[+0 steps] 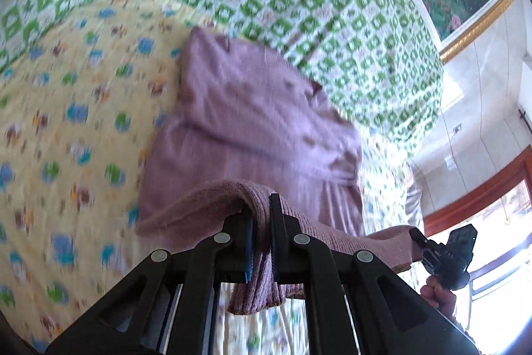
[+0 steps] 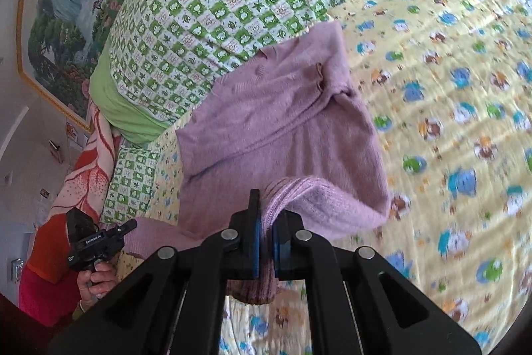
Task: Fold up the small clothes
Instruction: 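Lift the hem with both grippers, fold it onto the collar, release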
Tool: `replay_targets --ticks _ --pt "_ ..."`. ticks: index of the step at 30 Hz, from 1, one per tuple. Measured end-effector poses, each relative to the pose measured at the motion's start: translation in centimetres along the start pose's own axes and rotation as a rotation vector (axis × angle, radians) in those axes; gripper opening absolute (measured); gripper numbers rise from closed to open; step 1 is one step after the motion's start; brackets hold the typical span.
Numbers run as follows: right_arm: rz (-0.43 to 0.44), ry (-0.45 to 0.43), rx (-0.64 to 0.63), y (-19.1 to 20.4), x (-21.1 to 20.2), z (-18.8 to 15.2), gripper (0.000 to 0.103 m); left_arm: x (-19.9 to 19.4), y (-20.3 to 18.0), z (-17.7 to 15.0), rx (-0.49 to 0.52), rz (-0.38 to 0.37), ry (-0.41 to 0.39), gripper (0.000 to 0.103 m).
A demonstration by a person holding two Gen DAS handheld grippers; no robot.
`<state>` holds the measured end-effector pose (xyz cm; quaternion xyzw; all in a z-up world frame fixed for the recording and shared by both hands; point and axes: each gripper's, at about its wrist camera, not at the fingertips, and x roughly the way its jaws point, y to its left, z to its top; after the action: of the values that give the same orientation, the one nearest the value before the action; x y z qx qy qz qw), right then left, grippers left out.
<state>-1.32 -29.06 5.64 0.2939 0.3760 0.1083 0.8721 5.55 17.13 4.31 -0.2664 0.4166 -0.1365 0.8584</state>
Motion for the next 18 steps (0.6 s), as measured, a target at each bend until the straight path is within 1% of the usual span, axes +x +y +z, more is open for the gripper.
replay_targets --ticks 4,7,9,13,18 --pt "-0.003 -0.035 -0.015 -0.1 3.0 5.3 0.006 2.5 -0.3 4.5 -0.003 0.027 -0.045 0.005" --pt "-0.013 -0.053 -0.009 -0.7 5.4 9.0 0.006 5.3 -0.6 7.7 -0.012 0.057 -0.053 0.005" --pt "-0.018 -0.06 -0.013 -1.0 7.3 11.4 0.006 6.9 -0.7 9.2 -0.02 0.071 -0.055 0.005" --pt "-0.041 -0.06 -0.02 -1.3 11.1 15.2 0.006 10.5 -0.9 12.7 -0.032 0.096 -0.063 0.005" --pt "-0.058 -0.063 -0.009 -2.6 14.7 18.9 0.006 14.0 -0.5 16.2 -0.039 0.123 -0.069 0.005"
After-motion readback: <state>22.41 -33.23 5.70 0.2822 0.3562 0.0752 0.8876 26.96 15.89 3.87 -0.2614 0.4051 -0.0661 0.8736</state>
